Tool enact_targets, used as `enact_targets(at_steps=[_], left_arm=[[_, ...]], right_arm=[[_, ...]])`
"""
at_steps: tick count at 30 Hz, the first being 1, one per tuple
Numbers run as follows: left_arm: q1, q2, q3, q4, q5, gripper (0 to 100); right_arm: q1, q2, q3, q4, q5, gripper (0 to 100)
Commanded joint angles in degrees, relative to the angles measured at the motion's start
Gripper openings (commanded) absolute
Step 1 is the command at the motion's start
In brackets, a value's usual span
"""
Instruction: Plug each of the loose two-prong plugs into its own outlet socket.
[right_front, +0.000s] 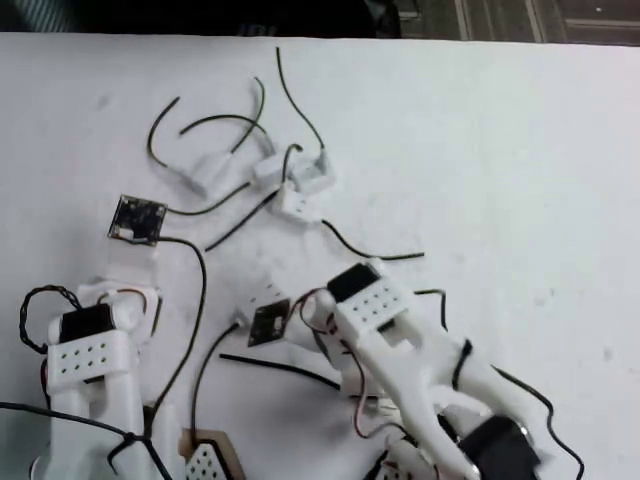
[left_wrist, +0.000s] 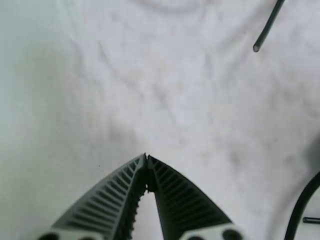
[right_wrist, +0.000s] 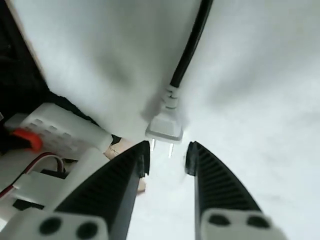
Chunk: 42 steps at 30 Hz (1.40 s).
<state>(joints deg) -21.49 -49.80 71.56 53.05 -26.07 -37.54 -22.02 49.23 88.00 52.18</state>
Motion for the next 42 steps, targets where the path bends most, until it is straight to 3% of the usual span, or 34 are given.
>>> enact_targets(at_steps=[1, 10, 20, 25, 31, 38, 42], left_arm=[[-0.3, -1.4, -0.2, 0.0, -0.5, 3], [-0.3, -1.4, -0.2, 0.0, -0.5, 3], [-0.3, -1.4, -0.2, 0.0, -0.5, 3], [-0.3, -1.4, -0.2, 0.0, -0.5, 3], [-0.3, -1.4, -0.2, 0.0, -0.5, 3], [-0.3, -1.4, -0.2, 0.0, -0.5, 3], [-0.3, -1.4, -0.2, 0.0, -0.5, 3]], right_arm=[[-0.3, -5.4, 1.1, 1.8, -0.4, 8.0], [-3.2, -4.4, 7.5, -1.2, 0.0, 12.2], [-3.5, 15.4, 7.2, -14.9, -0.4, 14.8], [-3.6, 16.7, 5.1, -15.9, -1.9, 14.8], [-3.6, 16.8, 5.2, -20.6, -3.2, 1.2], [-2.8, 16.7, 3.4, -20.6, -3.1, 1.7], [2.2, 16.7, -3.8, -17.7, -2.9, 1.7]])
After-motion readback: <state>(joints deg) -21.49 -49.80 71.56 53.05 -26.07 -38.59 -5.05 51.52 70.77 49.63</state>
